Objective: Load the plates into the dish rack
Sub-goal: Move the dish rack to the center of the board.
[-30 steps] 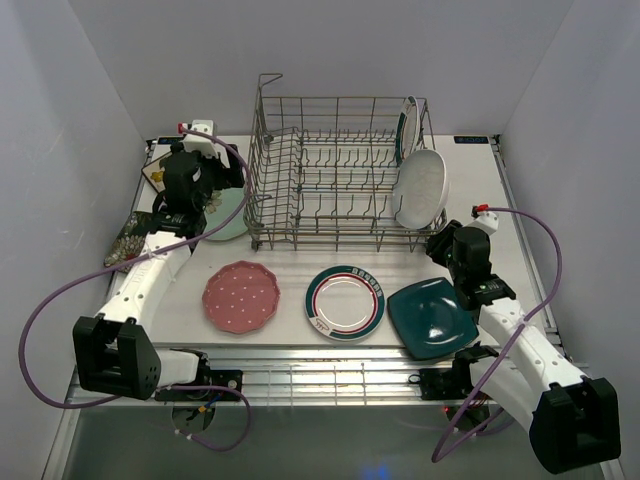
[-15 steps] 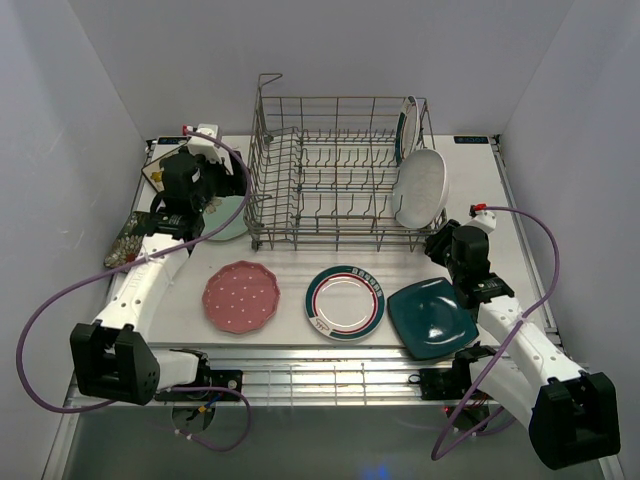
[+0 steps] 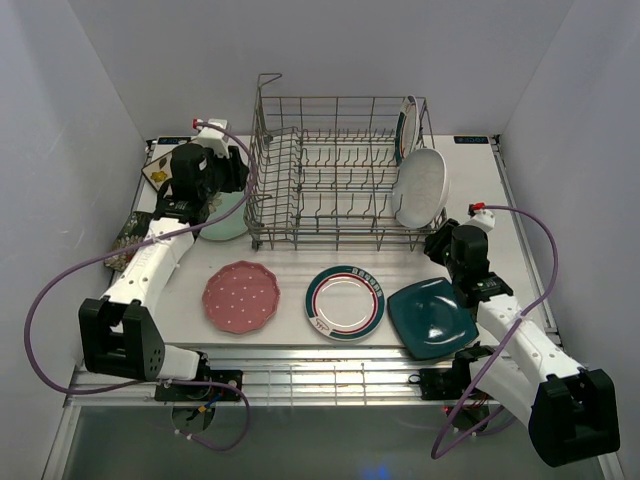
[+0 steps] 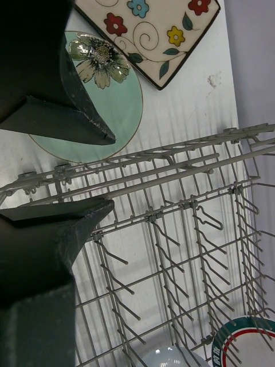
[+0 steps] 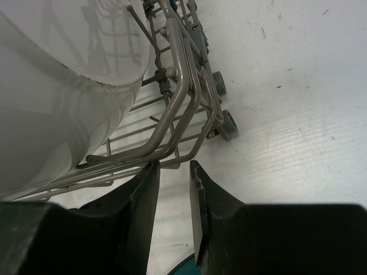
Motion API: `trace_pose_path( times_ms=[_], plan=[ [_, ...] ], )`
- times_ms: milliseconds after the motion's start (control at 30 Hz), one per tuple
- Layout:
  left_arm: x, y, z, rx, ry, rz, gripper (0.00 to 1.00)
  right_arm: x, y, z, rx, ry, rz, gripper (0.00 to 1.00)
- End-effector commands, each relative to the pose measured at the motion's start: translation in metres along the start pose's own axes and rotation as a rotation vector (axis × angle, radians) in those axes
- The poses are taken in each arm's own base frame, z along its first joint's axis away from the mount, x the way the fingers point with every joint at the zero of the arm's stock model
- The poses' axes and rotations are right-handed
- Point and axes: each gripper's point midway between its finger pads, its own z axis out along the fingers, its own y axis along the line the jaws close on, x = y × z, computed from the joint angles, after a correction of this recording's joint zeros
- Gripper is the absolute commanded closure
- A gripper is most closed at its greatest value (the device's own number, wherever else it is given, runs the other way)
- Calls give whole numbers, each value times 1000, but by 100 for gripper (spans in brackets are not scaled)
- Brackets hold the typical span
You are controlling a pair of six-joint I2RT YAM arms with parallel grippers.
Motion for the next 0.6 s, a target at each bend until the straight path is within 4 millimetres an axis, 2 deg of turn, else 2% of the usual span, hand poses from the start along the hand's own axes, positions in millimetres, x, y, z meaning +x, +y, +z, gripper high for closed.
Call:
trace_pose_path(
  times_ms=[0,333,467,567],
  plan=[
    [-23,-3,1,15,-41,6,47,-27,16,4,-59,-106,26,67],
    [-23,-3,10,23,-27,3,51,-26,16,7,-60,-103,25,68],
    [-21,-4,14,33,-11,-1,66,-25,15,7,-58,-105,28,68],
    [-21,-5,16,39,-14,-4,67,-25,17,8,-62,-102,27,68]
  ],
)
